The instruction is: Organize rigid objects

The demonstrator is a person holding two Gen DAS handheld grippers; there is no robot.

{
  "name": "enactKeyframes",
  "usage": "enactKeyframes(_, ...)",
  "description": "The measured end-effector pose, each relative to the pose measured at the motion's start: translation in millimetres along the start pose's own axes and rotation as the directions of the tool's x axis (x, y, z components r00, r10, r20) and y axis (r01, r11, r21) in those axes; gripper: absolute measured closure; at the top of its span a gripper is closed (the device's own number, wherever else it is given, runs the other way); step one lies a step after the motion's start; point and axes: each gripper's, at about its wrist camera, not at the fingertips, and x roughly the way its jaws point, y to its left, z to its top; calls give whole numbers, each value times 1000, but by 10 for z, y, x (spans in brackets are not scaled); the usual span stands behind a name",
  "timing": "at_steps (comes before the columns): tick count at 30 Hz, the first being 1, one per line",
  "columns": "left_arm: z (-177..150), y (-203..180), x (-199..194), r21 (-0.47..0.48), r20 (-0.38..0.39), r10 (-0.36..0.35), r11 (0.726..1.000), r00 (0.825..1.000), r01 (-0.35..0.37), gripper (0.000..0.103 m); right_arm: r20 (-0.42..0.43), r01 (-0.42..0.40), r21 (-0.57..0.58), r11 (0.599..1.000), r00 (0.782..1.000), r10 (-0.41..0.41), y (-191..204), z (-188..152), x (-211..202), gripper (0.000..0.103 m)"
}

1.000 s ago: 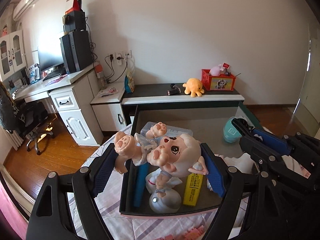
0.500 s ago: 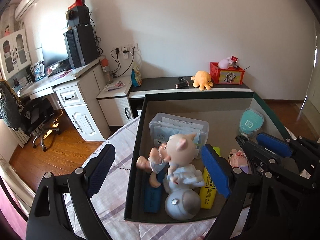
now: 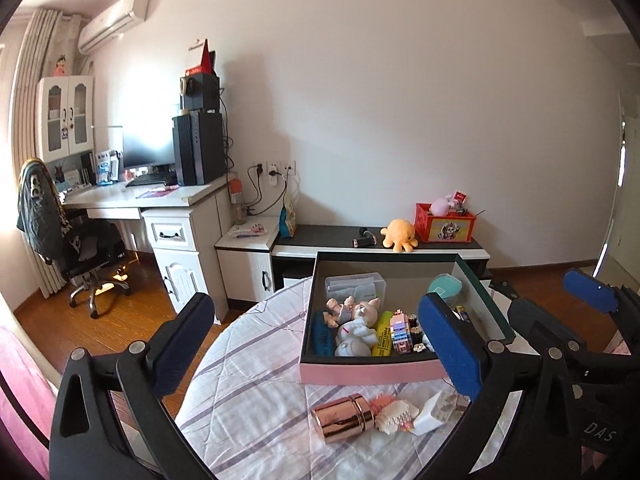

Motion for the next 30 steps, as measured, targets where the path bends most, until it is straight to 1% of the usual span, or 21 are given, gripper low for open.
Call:
enactKeyframes(2,-25,8,-290,4,36,-3,1000,999,3,0,31,11,-2,1000,999,-11,60,-16,-256,11)
enactKeyframes(4,-70,28,-572,5,61,-22,1000,998,22,0,61,22,9,1000,998,-22,83,-44,-506,0)
enactKeyframes(7,-128,15,-884,30,88,-33,999,996,31,0,106,23,11,1000,994,-24,146,-85,-884,0)
enactKeyframes(9,-154,4,-1070,40,101,-20,999,995,16,0,132,12,18,1000,991,-14,184,-125,-1117,0)
enactKeyframes(11,-183,-16,-1227,48,120,-15,999,993,9,0,145,25,13,1000,989,-26,235,-172,-1307,0)
enactKeyframes(14,-188,19,-1449,41,137,-32,999,990,27,0,156,49,4,999,987,-49,296,-203,-1510,0)
enactKeyframes(18,-215,42,-1700,39,178,-22,999,984,15,0,183,73,-7,997,981,-71,376,-200,-1790,0)
enactKeyframes(22,-224,58,-1861,35,196,-21,999,980,15,0,209,83,-17,996,975,-77,437,-196,-1978,0)
enactKeyframes(28,-228,73,-1931,33,206,-15,999,978,8,0,224,87,-24,996,971,-80,479,-194,-2048,0)
enactKeyframes(30,-232,76,-1934,36,198,-17,999,980,10,0,224,88,-23,996,971,-80,481,-196,-2045,0)
